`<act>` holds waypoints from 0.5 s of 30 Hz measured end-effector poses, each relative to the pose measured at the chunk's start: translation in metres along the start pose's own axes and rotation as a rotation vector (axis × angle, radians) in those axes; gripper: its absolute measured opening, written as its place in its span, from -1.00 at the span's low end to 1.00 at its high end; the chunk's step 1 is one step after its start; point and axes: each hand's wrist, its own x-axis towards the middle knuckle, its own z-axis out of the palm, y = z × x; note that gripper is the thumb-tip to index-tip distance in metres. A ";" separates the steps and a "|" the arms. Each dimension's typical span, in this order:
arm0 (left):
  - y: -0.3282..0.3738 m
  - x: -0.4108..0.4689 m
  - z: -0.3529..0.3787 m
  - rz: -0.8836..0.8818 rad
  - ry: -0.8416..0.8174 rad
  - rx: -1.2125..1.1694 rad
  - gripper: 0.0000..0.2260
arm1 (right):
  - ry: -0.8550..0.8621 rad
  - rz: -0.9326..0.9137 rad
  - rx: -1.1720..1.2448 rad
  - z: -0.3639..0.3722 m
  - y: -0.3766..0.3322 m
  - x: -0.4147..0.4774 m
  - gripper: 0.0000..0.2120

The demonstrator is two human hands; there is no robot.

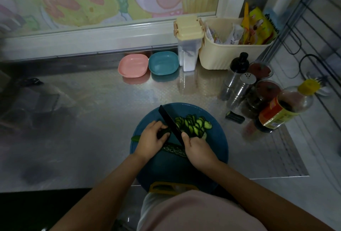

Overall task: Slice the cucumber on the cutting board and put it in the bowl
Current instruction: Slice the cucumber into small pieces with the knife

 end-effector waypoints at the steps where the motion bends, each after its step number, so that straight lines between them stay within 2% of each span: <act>1: 0.000 0.000 0.000 -0.002 0.001 0.001 -0.88 | 0.001 -0.003 -0.019 0.001 0.000 0.000 -0.47; 7: 0.000 -0.001 0.000 -0.011 0.009 -0.024 -0.88 | -0.059 0.047 -0.058 0.003 -0.006 0.007 -0.47; 15: 0.001 -0.001 0.000 -0.036 0.019 -0.055 -0.88 | -0.007 0.073 0.018 0.003 0.000 0.008 -0.44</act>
